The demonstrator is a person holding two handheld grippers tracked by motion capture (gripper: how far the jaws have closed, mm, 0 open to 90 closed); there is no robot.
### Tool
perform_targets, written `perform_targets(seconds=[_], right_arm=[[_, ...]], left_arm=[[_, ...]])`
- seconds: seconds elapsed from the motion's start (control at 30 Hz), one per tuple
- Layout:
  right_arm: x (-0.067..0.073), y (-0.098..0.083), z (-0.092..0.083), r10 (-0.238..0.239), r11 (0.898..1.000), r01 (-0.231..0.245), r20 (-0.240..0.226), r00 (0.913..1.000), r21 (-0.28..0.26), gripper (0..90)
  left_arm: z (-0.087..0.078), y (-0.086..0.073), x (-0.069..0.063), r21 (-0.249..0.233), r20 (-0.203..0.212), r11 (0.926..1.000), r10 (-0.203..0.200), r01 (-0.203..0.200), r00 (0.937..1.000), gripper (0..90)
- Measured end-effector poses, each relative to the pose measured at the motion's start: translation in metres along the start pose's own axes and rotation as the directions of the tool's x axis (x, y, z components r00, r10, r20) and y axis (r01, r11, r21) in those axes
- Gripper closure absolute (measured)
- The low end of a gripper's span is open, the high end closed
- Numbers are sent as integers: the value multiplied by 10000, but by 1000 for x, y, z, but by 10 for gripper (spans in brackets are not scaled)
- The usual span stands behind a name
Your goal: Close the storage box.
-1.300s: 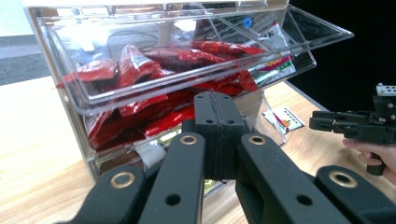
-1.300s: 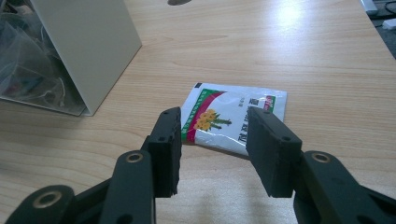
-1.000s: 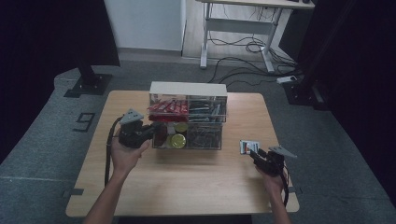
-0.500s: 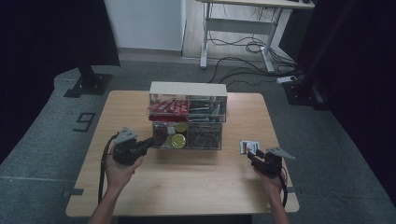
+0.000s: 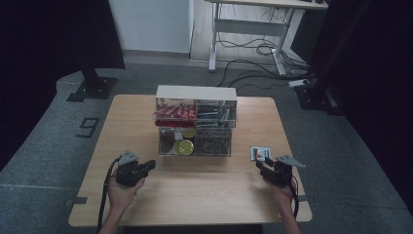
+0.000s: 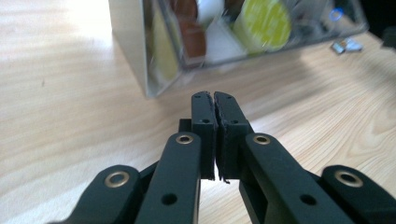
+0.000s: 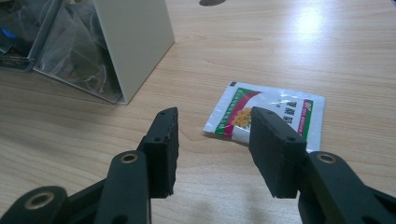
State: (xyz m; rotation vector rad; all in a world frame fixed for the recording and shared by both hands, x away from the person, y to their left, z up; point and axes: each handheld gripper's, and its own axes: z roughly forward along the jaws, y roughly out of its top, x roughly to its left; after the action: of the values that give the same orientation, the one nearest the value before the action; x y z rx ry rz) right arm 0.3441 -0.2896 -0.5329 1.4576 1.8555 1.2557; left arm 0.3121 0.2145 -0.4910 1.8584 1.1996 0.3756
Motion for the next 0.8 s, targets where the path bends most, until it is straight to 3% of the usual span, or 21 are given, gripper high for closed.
perform_targets(seconds=[0.13,0.23,0.37,0.5,0.8], right_arm=[[3,0,0,-131,9999,131,-108,9999,-54,521],[5,0,0,-215,9997,214,-196,9996,-75,520],[7,0,1,-342,9994,340,-299,9990,-60,518],[8,-1,1,-402,9992,400,-431,9983,-65,512],[8,-1,2,-463,9989,461,-623,9970,-52,485]], left_arm=[[8,-15,5,338,-159,9994,-46,52,9999,858],[15,-23,7,751,-419,9971,154,-122,9990,846],[19,-28,10,894,-481,9960,77,-34,9988,824],[19,-30,10,820,-529,9966,132,-88,9985,691],[22,-33,11,672,-688,9976,192,-146,9974,492]])
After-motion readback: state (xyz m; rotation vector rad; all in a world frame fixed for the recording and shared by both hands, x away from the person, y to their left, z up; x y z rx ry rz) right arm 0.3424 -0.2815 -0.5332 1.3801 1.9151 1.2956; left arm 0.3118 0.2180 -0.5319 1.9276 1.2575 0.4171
